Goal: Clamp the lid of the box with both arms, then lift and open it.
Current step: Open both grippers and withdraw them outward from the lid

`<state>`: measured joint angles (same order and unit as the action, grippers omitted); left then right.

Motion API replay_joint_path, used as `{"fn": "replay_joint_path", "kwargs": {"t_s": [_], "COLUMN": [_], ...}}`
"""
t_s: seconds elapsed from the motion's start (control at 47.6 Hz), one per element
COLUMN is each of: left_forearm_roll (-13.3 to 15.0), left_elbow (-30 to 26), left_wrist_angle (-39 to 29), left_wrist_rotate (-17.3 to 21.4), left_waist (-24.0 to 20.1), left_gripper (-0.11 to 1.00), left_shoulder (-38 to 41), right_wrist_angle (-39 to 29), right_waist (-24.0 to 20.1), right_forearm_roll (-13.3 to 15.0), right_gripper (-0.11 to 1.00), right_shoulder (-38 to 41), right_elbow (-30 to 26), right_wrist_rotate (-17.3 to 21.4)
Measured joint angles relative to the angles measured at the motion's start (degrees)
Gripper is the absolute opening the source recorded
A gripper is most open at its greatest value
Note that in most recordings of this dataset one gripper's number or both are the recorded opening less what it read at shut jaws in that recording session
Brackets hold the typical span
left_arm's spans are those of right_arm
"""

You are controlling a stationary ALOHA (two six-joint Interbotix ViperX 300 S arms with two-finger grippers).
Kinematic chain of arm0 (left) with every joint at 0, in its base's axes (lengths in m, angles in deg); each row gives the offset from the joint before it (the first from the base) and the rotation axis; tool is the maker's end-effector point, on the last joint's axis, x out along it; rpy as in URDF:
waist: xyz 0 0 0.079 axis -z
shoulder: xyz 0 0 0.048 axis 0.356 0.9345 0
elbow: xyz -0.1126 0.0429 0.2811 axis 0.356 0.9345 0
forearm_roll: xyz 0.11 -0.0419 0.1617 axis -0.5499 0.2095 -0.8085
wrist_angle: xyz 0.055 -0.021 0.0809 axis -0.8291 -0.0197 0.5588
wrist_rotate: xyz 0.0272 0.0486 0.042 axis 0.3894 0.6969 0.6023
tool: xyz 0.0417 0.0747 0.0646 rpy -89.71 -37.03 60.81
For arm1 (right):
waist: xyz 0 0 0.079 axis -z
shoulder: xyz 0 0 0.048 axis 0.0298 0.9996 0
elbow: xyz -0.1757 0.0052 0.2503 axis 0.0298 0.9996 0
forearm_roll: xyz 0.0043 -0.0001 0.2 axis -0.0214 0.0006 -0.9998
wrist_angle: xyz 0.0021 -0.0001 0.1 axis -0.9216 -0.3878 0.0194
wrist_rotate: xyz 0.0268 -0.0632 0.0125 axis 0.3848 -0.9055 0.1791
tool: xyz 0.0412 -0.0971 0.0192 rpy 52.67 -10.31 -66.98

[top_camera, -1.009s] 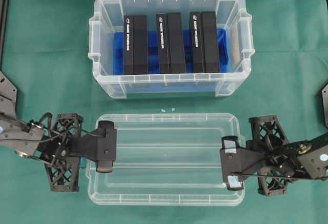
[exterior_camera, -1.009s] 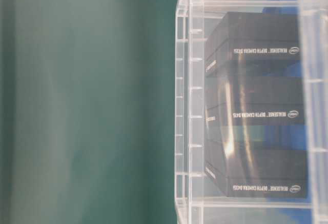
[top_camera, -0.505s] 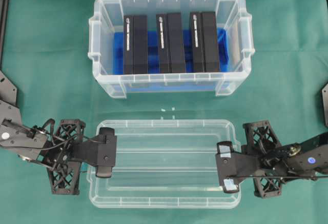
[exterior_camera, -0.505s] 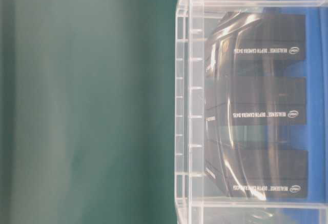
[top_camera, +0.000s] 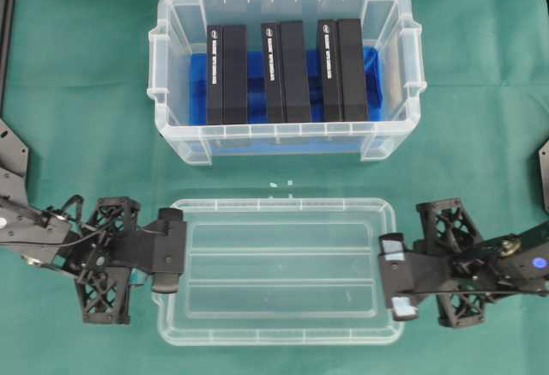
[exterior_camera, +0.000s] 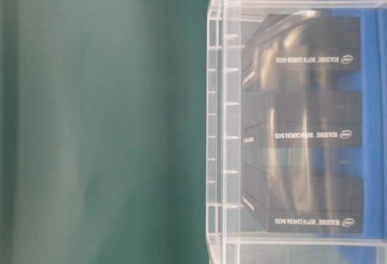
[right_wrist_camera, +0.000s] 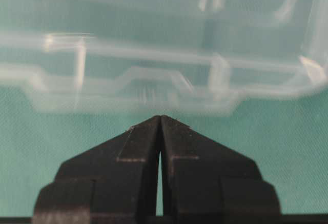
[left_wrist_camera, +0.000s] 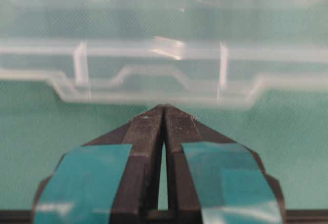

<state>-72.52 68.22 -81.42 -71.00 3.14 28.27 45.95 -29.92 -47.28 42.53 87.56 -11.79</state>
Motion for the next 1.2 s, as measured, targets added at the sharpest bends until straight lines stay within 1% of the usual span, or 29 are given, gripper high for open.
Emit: {"fn": "replay_joint_path", "kwargs": {"t_s": [0.21, 0.315, 0.421, 0.694, 0.946, 1.093, 1.198], "left_forearm_roll": [0.0, 0.0, 0.1, 0.0, -0.3, -0.4, -0.4], "left_elbow": [3.5, 5.4, 6.2, 6.4, 3.7, 2.2, 0.6], "left_wrist_angle": [0.0, 0.0, 0.0, 0.1, -0.2, -0.4, -0.8], "left_wrist_rotate": [-3.4, -6.0, -7.5, -7.6, -7.2, -7.0, -6.4], "left_waist": [1.0, 1.7, 1.8, 1.9, 3.3, 3.4, 3.4], "left_gripper": [0.01, 0.01, 0.01, 0.01, 0.01, 0.01, 0.01], "left_shoulder": [-3.1, -5.0, -6.2, -6.6, -7.7, -9.0, -10.1], "right_wrist_angle": [0.1, 0.2, 0.2, 0.1, -1.7, -5.2, -8.9], "right_waist": [-1.4, -1.8, -1.8, -1.8, -1.8, -2.0, -2.3], "right_forearm_roll": [0.0, 0.1, 0.1, 0.1, 0.0, 0.1, 0.1], "right_gripper": [0.00, 0.00, 0.00, 0.00, 0.00, 0.00, 0.00], "right_shoulder": [-3.4, -4.7, -5.1, -5.1, -5.4, -6.5, -7.4], "right_elbow": [4.2, 5.4, 5.7, 5.6, 1.9, -1.6, -4.8], "right_wrist_rotate": [0.1, 0.1, 0.1, 0.1, 0.0, 0.1, 0.1]}}
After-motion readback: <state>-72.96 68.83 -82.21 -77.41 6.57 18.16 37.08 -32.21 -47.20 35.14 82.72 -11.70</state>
